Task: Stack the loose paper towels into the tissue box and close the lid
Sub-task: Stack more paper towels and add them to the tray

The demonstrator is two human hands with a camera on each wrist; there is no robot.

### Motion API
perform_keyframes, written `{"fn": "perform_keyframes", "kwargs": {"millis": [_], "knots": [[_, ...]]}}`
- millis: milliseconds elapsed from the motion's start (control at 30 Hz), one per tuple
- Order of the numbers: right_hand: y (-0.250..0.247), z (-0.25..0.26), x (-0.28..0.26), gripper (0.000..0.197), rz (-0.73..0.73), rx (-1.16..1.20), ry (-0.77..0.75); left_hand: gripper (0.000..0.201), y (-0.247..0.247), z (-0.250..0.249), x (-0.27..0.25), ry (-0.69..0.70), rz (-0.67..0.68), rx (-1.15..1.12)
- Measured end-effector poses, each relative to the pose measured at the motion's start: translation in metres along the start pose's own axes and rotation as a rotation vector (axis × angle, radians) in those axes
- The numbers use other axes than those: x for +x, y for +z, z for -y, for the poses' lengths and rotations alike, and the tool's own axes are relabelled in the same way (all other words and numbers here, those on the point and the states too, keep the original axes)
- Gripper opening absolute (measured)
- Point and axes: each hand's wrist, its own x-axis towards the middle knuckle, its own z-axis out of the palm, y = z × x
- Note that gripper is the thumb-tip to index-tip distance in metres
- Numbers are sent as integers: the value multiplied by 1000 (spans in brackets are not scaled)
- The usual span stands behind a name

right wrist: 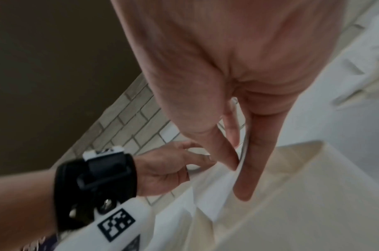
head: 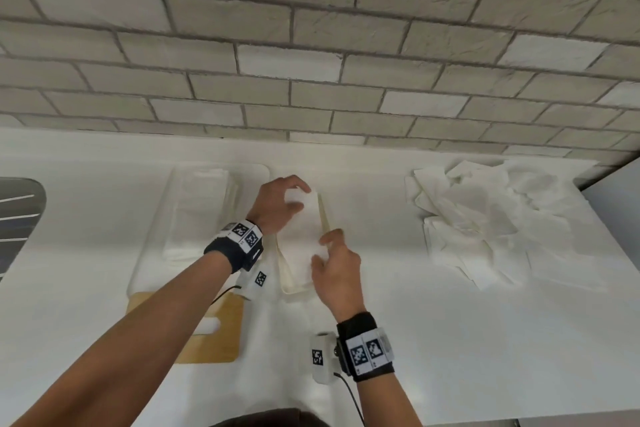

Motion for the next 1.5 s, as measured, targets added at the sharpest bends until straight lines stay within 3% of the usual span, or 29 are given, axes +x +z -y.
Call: {"fn": "perform_keyframes", "kwargs": {"millis": [133,233,300,367,433,500,567,633,800,967,1033,1100,1167,1233,1333,1400,1500], "knots": [[15,3,-2,28,96,-225,61,28,11,7,-2,67,111,189],[16,9,-8,34,134,-273,42,27,6,7,-9,152,117,365],[16,9,-11,29,127,-386,7,26,0,6,-14,135,208,458],[18,9,-11,29,31,-500,-92,25,-4,8,-15,101,350,548],[25,6,-8,31,-4,-551,-293,31,-3,11,-14,85,463,603],[33,2,-5,50,132,-591,-371,41,1,11,-11,72,550,635],[32,2,-5,67,339,-682,-315,48,6,7,-7,71,587,667],[28,-1,-2,75,402,-694,-303,58,12,2,-2,72,615,671],[24,-9,-3,77,488,-732,-343,87,26,-1,-3,29,660,741],[28,-3,10,86,617,-787,-331,88,37,-7,-8,25,650,854],[15,-4,7,78,656,-767,-359,87,32,-14,-8,-4,656,831],[-7,-16,-2,49,579,-567,-410,79,25,-24,-10,-48,596,750],[-37,-40,-7,23,306,-297,-463,62,21,-37,-15,-43,410,656],[-74,-74,0,15,17,-109,-459,43,29,-54,-27,-17,157,554],[-139,-136,35,13,-232,-71,-367,22,60,-88,-47,82,-114,321],[-183,-180,70,19,-329,-180,-244,14,93,-107,-53,129,-124,198],[-235,-239,121,47,-412,-456,-60,10,149,-126,-52,134,-61,121]]}}
